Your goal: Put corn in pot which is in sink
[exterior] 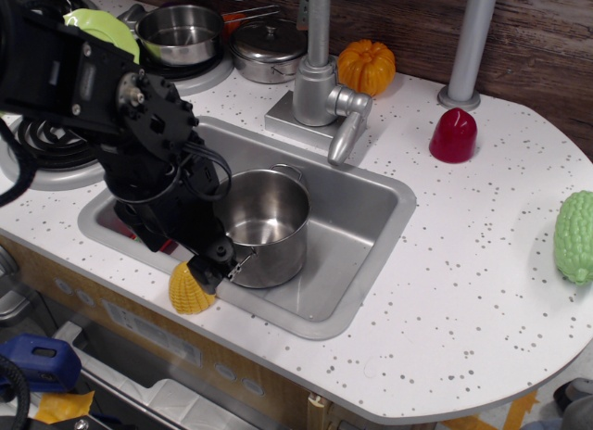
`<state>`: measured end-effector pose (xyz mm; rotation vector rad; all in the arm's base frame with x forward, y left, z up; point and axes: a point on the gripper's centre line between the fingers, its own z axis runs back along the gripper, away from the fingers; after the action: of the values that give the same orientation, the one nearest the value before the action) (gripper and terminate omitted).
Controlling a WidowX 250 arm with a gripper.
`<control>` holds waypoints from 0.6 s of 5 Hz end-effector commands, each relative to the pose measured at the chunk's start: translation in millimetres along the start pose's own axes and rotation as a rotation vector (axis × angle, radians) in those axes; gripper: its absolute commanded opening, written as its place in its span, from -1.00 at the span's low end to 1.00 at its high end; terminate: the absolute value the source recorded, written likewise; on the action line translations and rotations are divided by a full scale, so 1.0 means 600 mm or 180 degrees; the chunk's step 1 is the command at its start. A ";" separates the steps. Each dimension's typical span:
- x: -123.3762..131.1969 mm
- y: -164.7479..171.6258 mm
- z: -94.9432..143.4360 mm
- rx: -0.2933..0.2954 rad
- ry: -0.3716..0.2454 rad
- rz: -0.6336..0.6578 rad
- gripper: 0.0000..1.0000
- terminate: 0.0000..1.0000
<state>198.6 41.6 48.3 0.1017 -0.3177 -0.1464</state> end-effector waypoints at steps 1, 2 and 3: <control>0.000 0.000 0.000 0.0000 0.0000 0.0000 1.00 -1.00; -0.008 0.006 -0.009 -0.0001 -0.0032 -0.0016 1.00 -1.00; -0.012 0.016 -0.023 -0.0061 -0.0056 0.0000 1.00 -1.00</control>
<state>195.6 52.4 26.9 0.0609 -0.3297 -0.1555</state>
